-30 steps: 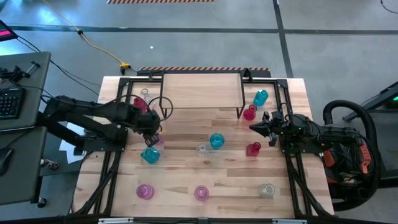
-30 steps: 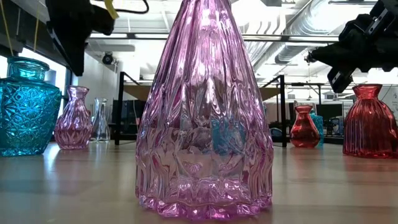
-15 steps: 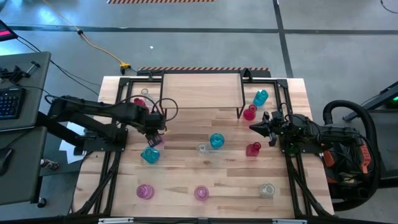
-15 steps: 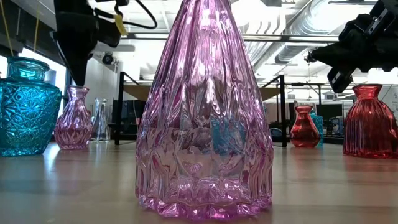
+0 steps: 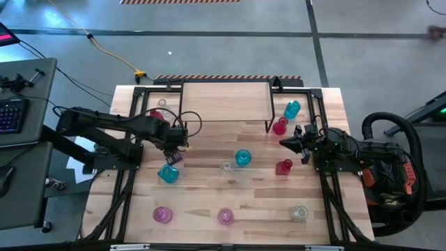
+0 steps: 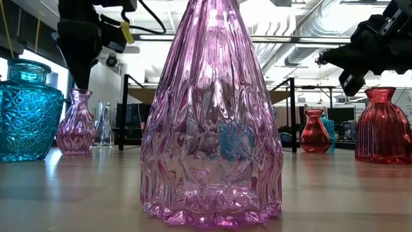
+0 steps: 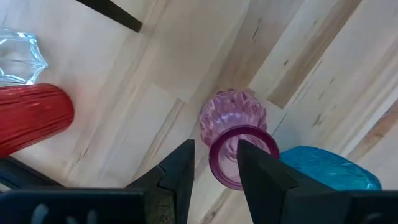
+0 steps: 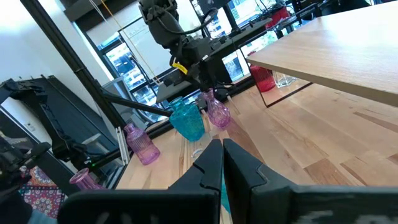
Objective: Sort vases onto shelf
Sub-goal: Put the top light violet vase on the shelf
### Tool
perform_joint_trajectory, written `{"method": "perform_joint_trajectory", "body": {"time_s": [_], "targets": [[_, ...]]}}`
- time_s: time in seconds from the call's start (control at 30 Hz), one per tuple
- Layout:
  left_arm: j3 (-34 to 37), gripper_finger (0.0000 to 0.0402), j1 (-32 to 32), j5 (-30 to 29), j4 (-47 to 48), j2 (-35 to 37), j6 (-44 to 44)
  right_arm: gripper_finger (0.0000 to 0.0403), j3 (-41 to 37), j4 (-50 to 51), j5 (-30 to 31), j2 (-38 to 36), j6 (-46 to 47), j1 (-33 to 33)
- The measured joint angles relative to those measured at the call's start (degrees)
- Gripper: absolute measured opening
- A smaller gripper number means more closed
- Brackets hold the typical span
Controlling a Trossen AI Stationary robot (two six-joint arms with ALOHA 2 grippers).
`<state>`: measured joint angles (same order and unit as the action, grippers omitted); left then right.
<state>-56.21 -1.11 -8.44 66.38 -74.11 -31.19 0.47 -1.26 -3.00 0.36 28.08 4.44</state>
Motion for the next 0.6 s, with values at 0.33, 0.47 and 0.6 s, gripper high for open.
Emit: {"method": "perform_joint_trajectory", "body": {"time_s": [0.33, 0.47, 0.6], "targets": [[0.00, 0.0065, 1.92, 2.42, -0.17, -2.03, 1.37, 0.0000, -0.01, -0.02, 0.00, 0.00, 0.00, 0.01], [0.00, 0.0042, 1.91, 2.43, -0.22, -2.03, 0.87, 0.0000, 0.00, 0.00, 0.01, 0.00, 0.00, -0.01], [-0.08, 0.0017, 1.91, 2.59, -0.34, -1.95, 0.22, 0.0000, 0.00, 0.00, 0.01, 0.00, 0.00, 0.01]]}}
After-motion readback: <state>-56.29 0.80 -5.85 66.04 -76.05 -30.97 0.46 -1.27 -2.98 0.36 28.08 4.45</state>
